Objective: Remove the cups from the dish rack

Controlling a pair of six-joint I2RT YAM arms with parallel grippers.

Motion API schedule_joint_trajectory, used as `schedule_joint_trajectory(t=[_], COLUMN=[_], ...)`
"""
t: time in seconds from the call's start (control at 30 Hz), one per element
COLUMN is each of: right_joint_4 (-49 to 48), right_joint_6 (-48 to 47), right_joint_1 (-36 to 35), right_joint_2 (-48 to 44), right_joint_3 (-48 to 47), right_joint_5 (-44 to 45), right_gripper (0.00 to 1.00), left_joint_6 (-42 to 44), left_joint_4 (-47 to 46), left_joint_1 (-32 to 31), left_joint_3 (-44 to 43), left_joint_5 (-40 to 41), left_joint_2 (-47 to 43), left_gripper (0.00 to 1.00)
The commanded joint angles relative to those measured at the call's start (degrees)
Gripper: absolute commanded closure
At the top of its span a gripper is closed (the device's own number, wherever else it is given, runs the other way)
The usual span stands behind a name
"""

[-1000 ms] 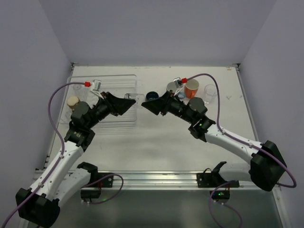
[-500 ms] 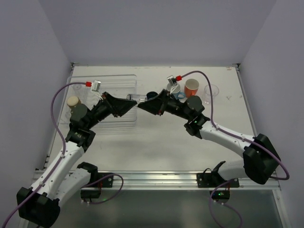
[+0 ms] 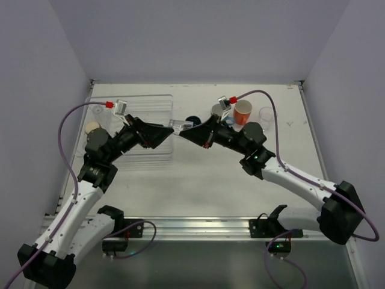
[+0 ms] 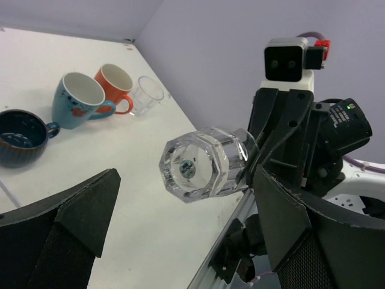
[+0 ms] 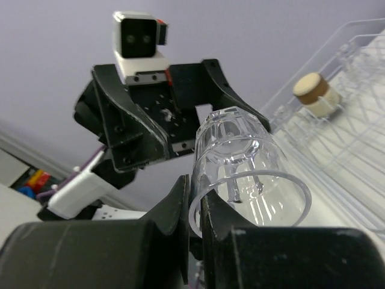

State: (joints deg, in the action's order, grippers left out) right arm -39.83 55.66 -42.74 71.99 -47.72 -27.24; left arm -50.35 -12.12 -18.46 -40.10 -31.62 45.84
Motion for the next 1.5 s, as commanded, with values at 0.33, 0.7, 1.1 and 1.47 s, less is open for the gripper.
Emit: schedule_joint_trajectory(t=[0.33, 0.7, 1.1, 1.47], right_joint_4=[55.07, 76.83, 84.74, 87.65], right_joint_6=[-30.16, -40.98, -44.85, -46.87], right_joint_1=[4.14, 7.59, 2.93, 1.96], right_joint_2=[-12.31, 9.82, 33.65, 47.45], right_joint_3=[-7.37, -20.73, -41.90, -51.41], right_joint_5=[20.11, 34.98, 41.40, 42.89], right_gripper=[1.00, 1.00, 1.00, 1.00], left_joint_6=[28.53, 33.74, 35.05, 34.97], left_joint_4=[30.12, 32.07, 30.05, 30.05], left_joint_1=[0.09, 0.09, 0.09, 0.09], left_joint_3=[-11.94, -5.88, -1.56, -1.21], left_joint_5=[22.36, 30.47, 32.76, 32.23], left_joint_2=[-6.11, -9.98, -11.22, -12.71], left_gripper=[0.00, 0.00, 0.00, 0.00])
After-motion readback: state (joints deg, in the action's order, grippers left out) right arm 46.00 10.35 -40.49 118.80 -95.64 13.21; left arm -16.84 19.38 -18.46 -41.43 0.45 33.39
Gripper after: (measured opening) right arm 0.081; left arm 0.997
